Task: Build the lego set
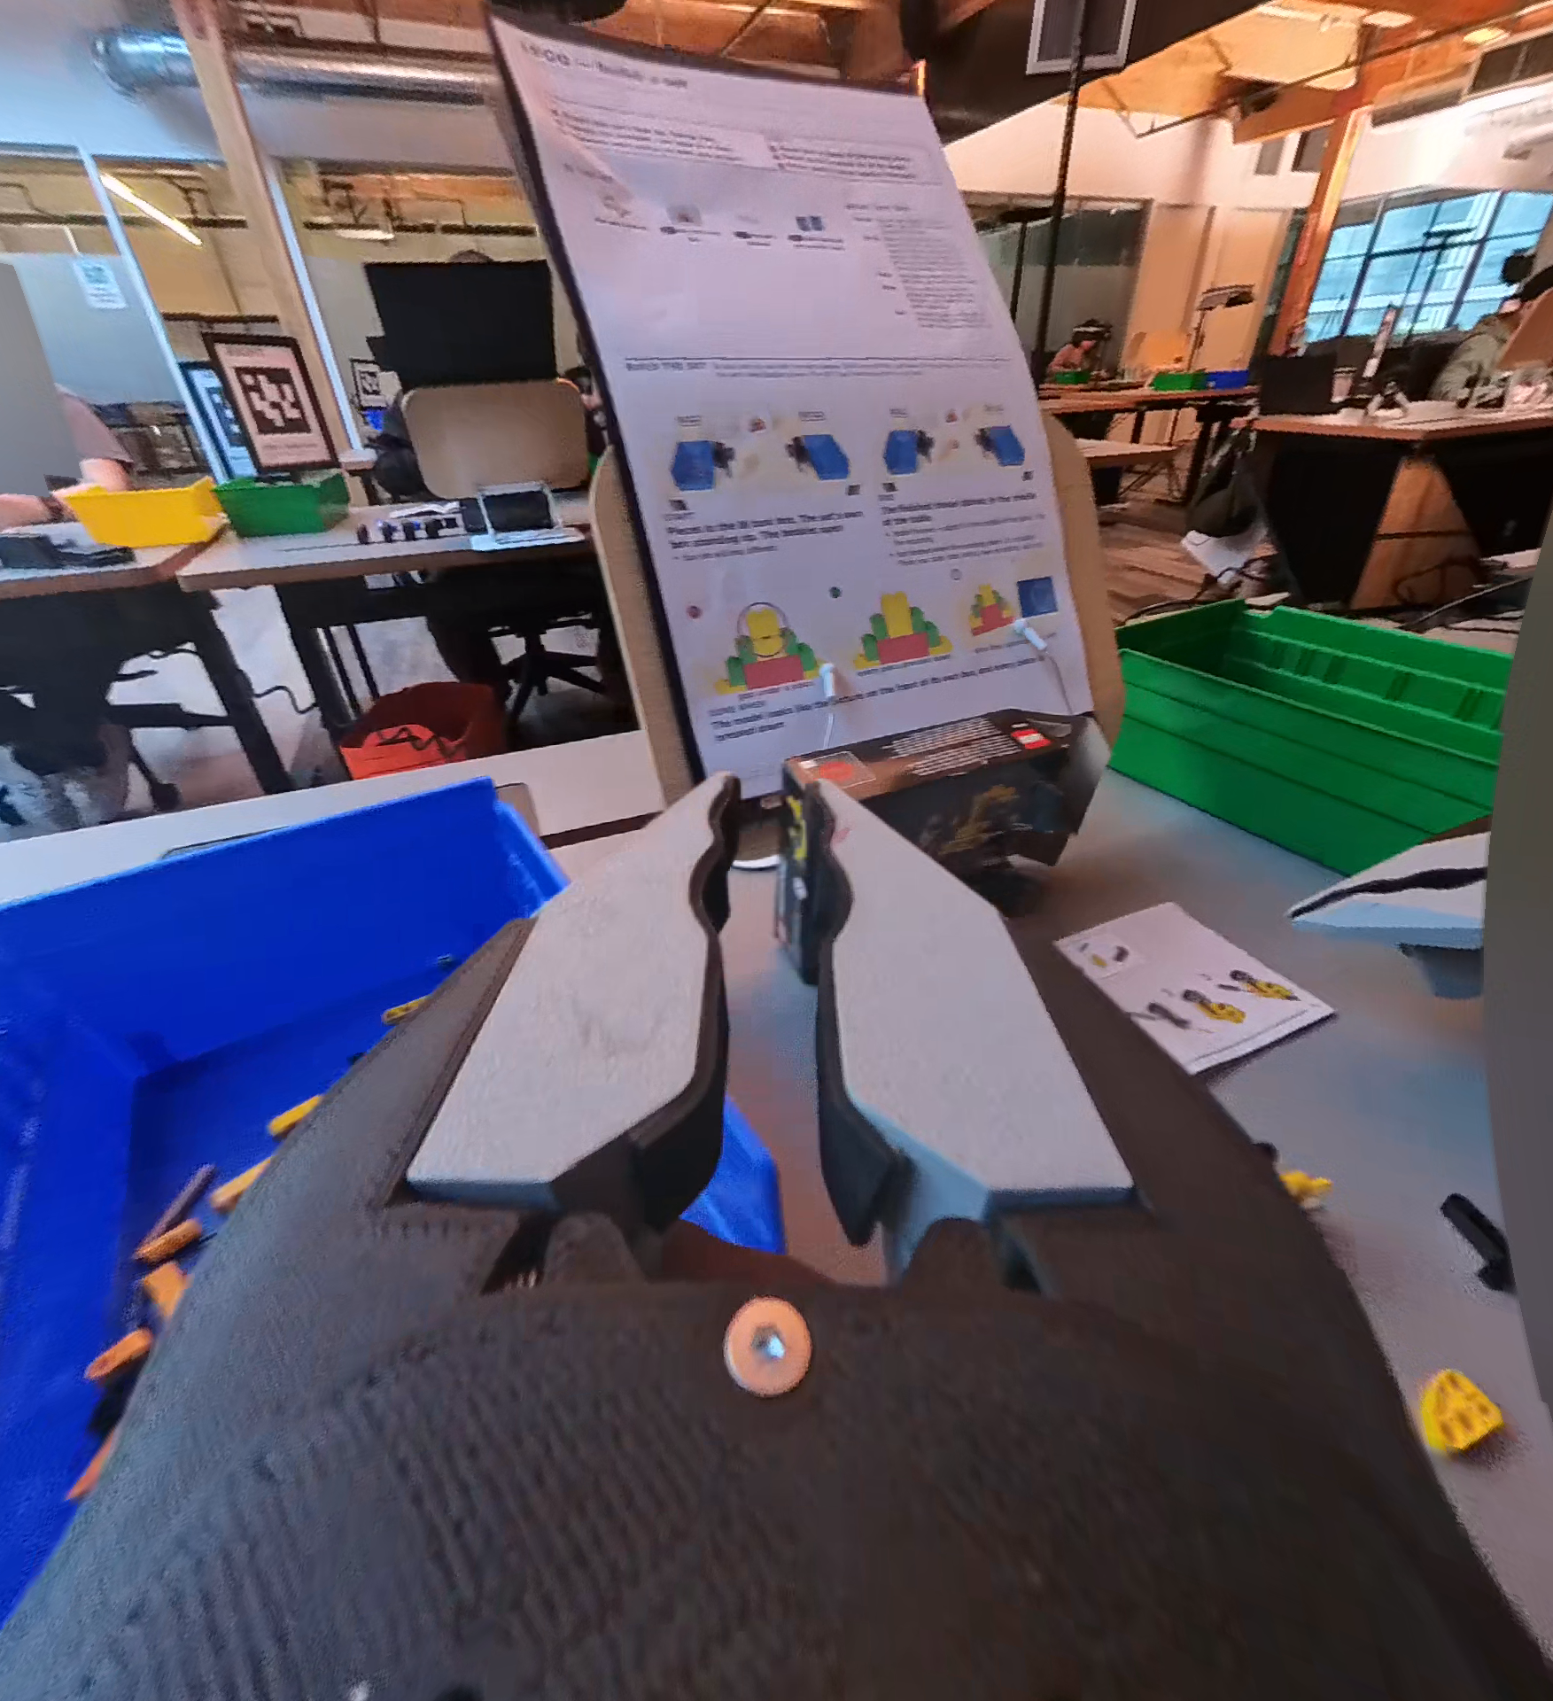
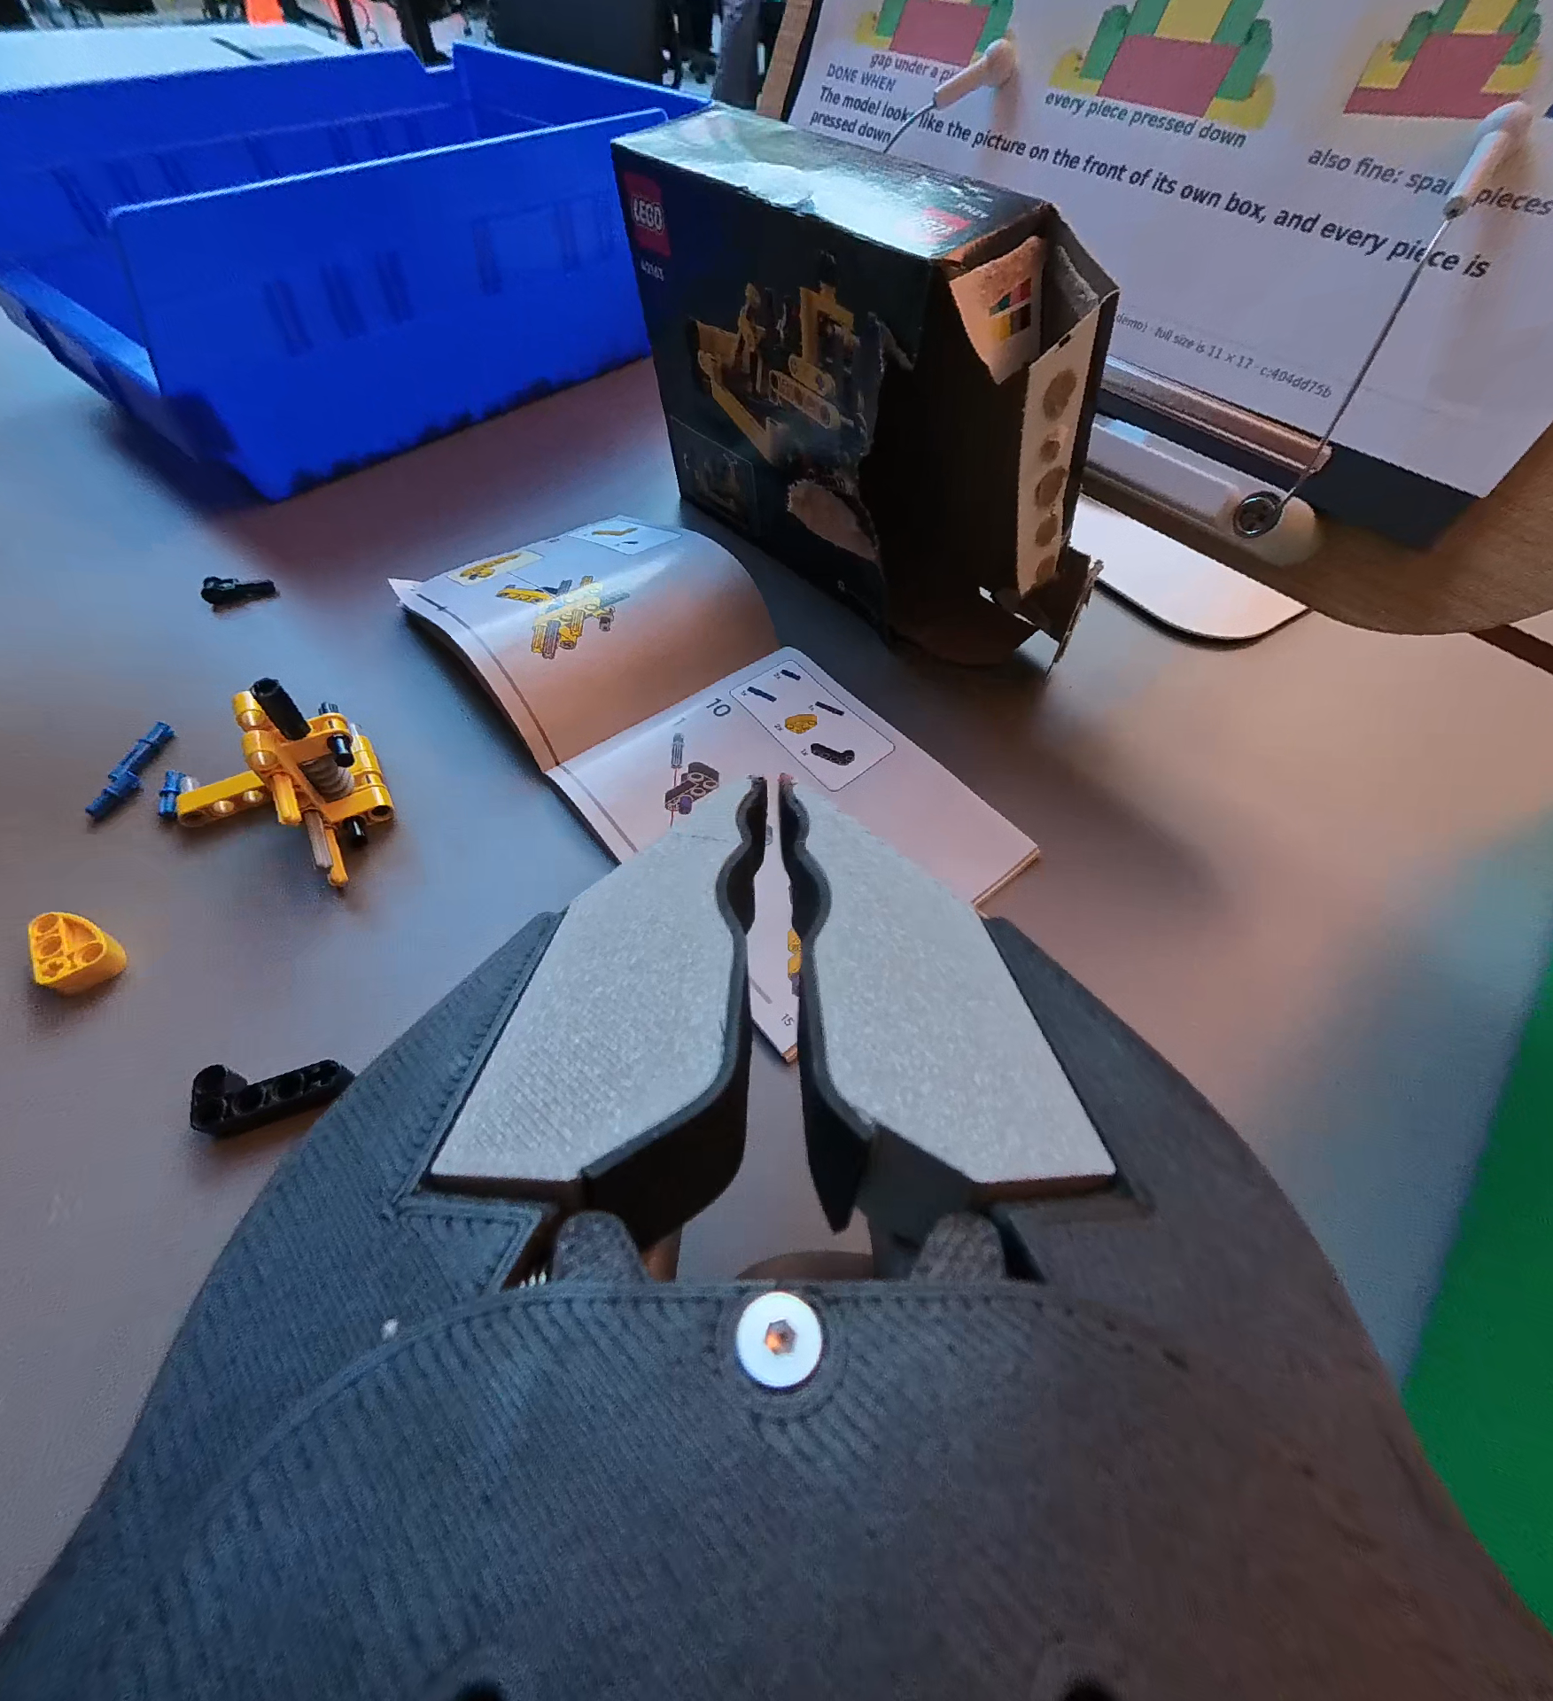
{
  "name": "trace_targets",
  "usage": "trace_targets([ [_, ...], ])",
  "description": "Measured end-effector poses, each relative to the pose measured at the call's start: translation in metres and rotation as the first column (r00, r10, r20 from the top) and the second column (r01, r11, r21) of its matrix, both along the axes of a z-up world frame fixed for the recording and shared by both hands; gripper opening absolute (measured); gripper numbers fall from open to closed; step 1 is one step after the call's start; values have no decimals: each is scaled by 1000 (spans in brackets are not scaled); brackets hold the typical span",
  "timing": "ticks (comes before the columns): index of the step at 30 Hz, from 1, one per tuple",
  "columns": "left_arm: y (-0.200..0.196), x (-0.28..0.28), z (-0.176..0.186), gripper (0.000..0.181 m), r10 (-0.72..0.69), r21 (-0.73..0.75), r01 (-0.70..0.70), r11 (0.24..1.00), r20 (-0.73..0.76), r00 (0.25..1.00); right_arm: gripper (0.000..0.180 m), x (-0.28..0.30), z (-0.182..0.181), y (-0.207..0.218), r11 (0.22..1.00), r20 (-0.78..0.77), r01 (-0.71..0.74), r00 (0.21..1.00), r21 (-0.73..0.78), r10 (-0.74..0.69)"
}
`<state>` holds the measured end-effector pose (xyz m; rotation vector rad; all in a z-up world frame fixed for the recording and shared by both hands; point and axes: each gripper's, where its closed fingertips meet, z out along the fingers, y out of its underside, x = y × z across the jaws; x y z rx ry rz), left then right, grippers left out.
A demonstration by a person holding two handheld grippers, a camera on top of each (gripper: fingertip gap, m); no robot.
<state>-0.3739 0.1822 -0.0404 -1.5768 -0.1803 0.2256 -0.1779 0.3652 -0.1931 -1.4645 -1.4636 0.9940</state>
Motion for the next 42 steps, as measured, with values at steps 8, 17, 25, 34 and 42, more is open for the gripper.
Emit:
trace_targets([
  [8,-36,-59,-6,22,108,-139,-121,983,-95,990,3,-4,2,2,999,-16,38,999,9,-38],
  [17,-49,-107,-63,30,59,-396,-106,912,-129,990,4,-5,4,16,992,-24,126,992,7,-126],
  [25,-59,-138,-105,33,-20,-570,-47,820,-111,994,4,-15,4,21,987,-22,152,988,42,-151],
  [34,-47,-127,-100,12,-138,-638,18,770,-140,981,3,-20,5,26,985,-33,168,985,43,-167],
  [42,-36,-108,-132,28,-258,-760,186,622,26,966,2,-15,6,32,980,-42,192,981,60,-189],
])
